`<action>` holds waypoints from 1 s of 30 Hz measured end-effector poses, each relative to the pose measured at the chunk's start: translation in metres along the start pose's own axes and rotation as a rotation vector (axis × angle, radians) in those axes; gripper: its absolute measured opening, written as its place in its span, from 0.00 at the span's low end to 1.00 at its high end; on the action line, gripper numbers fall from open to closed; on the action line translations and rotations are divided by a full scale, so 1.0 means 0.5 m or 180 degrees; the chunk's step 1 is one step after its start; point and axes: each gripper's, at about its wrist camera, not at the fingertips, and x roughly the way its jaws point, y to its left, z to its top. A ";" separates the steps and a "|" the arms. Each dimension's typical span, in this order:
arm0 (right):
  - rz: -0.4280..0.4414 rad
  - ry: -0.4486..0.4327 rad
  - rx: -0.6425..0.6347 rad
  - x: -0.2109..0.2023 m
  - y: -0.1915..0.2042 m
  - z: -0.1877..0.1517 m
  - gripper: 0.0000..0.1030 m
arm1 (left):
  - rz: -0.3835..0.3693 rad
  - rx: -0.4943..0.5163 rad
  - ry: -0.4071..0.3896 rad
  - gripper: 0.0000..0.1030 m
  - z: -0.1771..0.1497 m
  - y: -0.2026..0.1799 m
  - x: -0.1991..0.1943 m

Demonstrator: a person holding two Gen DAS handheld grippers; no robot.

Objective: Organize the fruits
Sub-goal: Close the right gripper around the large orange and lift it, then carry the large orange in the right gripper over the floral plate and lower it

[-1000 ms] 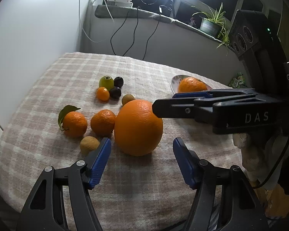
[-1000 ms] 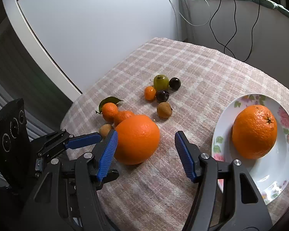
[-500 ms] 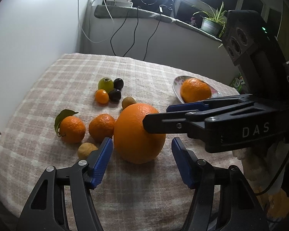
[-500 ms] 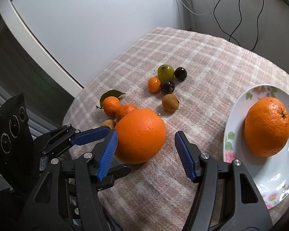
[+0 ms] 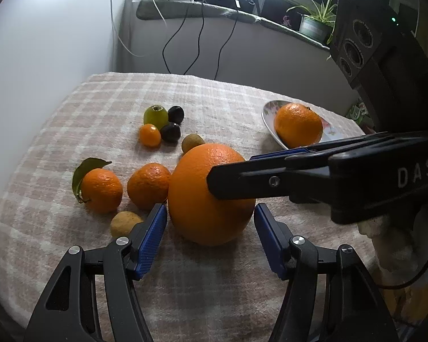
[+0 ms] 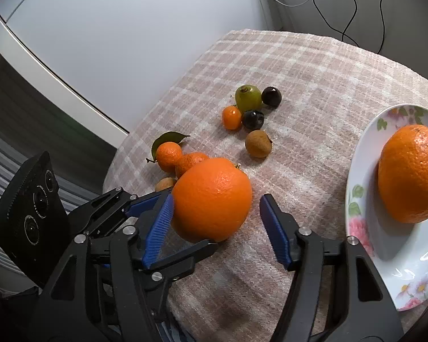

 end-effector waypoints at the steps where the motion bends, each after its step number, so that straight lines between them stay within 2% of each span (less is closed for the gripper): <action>1: 0.0007 0.0005 0.0014 0.002 -0.001 0.000 0.66 | 0.0001 0.0004 0.0006 0.61 0.000 -0.001 0.002; 10: 0.0214 0.0128 0.0164 0.025 -0.011 -0.003 0.68 | 0.0021 0.0064 -0.0010 0.61 -0.001 -0.003 0.009; 23: 0.0237 0.0017 0.0277 0.007 -0.010 -0.016 0.66 | 0.0017 0.0098 -0.0060 0.60 0.002 -0.014 -0.002; 30: 0.0238 -0.0097 0.0256 -0.038 0.000 -0.019 0.66 | 0.0000 0.0183 -0.0149 0.60 0.015 -0.041 -0.022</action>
